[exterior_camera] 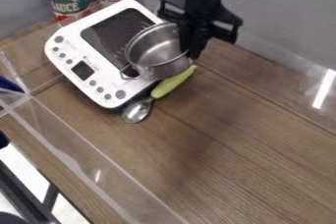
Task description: Put silver pot on the white and black stove top
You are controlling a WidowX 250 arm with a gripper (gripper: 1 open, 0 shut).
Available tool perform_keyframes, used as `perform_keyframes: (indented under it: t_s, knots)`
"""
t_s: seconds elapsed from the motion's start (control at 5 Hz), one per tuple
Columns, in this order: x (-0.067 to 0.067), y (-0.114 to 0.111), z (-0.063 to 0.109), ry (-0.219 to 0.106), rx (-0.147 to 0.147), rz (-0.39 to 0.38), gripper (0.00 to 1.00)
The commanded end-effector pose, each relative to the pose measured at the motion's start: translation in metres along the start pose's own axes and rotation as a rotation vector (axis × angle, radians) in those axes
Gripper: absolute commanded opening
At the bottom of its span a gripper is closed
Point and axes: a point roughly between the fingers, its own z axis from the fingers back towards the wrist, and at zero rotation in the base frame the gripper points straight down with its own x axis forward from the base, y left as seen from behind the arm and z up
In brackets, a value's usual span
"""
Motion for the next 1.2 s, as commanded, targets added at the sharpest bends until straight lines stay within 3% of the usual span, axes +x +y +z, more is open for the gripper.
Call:
perform_keyframes:
  t_s: [0.0, 0.4, 0.6, 1.0]
  knots:
    - [-0.001, 0.006, 0.026, -0.085, -0.009, 0.001, 0.0]
    - [0.004, 0.007, 0.038, -0.114, -0.021, 0.055, 0.0]
    - [0.015, 0.015, 0.032, -0.132, -0.026, 0.054, 0.0]
    - [0.02, 0.019, 0.025, -0.16, -0.026, 0.057, 0.0]
